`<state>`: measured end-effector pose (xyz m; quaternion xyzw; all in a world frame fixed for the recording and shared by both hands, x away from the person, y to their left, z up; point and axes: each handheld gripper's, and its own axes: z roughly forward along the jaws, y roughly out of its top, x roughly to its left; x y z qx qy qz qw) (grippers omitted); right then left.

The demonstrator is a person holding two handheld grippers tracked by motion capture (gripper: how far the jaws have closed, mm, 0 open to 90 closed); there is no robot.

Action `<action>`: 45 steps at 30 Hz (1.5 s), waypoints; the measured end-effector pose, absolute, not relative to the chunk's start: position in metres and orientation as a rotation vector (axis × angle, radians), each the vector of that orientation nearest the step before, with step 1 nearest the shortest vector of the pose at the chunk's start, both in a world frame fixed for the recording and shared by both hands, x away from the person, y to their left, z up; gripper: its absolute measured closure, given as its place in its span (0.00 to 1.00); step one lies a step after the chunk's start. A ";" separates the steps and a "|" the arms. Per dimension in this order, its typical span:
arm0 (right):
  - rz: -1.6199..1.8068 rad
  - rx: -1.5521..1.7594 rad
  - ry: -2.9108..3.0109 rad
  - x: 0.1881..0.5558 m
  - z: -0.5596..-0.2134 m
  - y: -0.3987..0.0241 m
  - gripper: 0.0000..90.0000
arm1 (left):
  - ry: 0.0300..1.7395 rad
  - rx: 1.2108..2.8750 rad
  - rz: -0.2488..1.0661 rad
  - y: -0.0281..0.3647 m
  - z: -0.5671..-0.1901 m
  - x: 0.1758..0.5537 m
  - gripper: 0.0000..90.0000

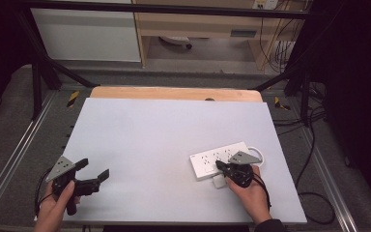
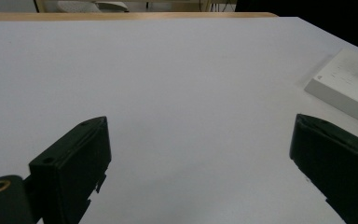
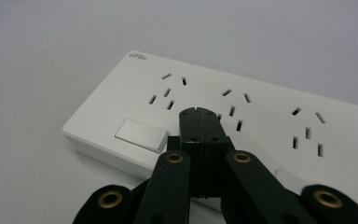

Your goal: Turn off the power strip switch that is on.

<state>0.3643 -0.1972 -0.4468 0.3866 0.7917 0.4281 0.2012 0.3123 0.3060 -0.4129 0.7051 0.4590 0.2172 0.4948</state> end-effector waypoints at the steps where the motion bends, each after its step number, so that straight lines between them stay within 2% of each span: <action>1: 1.198 1.081 2.211 0.364 -0.447 -0.197 1.00 | 1.113 1.709 0.527 0.306 -0.413 0.312 0.06; 32: 1.213 1.071 2.177 0.362 -0.445 -0.199 1.00 | 1.110 1.711 0.529 0.306 -0.413 0.312 0.06; 38: 1.223 1.079 2.165 0.362 -0.444 -0.199 0.97 | 1.111 1.710 0.528 0.306 -0.413 0.312 0.06; 45: 1.236 1.108 2.142 0.362 -0.443 -0.200 0.87 | 1.111 1.710 0.528 0.306 -0.413 0.312 0.06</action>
